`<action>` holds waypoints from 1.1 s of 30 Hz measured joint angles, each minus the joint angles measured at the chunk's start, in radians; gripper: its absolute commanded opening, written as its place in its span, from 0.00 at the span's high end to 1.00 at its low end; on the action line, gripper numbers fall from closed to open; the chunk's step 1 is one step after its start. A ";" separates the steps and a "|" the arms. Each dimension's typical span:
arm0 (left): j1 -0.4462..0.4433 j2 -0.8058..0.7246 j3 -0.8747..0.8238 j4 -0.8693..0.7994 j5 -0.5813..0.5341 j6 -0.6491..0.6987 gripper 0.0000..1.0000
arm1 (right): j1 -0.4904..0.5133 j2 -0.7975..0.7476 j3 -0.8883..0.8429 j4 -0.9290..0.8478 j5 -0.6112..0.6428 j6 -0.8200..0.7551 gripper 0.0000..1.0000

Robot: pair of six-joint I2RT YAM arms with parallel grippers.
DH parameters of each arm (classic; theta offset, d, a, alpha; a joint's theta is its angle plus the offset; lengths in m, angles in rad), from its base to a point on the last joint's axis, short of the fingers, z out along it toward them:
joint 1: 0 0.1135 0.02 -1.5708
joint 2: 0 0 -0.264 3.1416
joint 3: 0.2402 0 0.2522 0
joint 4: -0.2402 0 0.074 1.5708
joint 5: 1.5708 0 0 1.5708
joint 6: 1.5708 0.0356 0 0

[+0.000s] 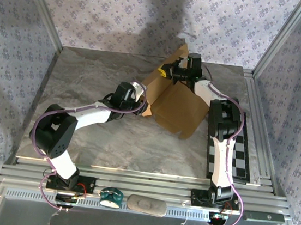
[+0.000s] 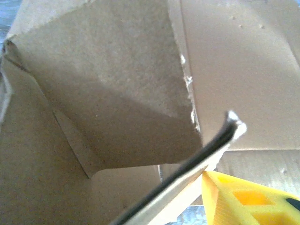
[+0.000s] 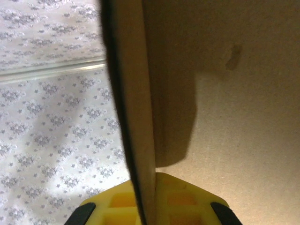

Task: Fold the paper box

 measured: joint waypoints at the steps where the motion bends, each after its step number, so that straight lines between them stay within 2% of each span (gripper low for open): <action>1: 0.000 -0.002 0.004 -0.005 -0.016 0.000 0.47 | 0.006 0.000 0.000 0.010 0.015 0.010 1.00; 5: 0.002 -0.011 0.011 -0.011 -0.063 0.008 0.47 | 0.037 0.000 0.001 0.056 0.081 0.056 1.00; 11: 0.013 -0.024 0.012 -0.014 -0.071 0.016 0.48 | 0.075 0.006 0.044 0.106 0.151 0.106 1.00; 19: 0.051 -0.024 0.013 -0.033 -0.096 0.018 0.48 | 0.085 0.007 0.038 0.151 0.174 0.122 1.00; 26: 0.113 -0.045 0.012 -0.055 -0.091 0.019 0.48 | 0.088 0.006 -0.048 0.212 0.174 0.121 1.00; 33: 0.115 -0.047 0.005 -0.058 -0.069 0.014 0.50 | 0.092 0.004 -0.109 0.304 0.178 0.121 1.00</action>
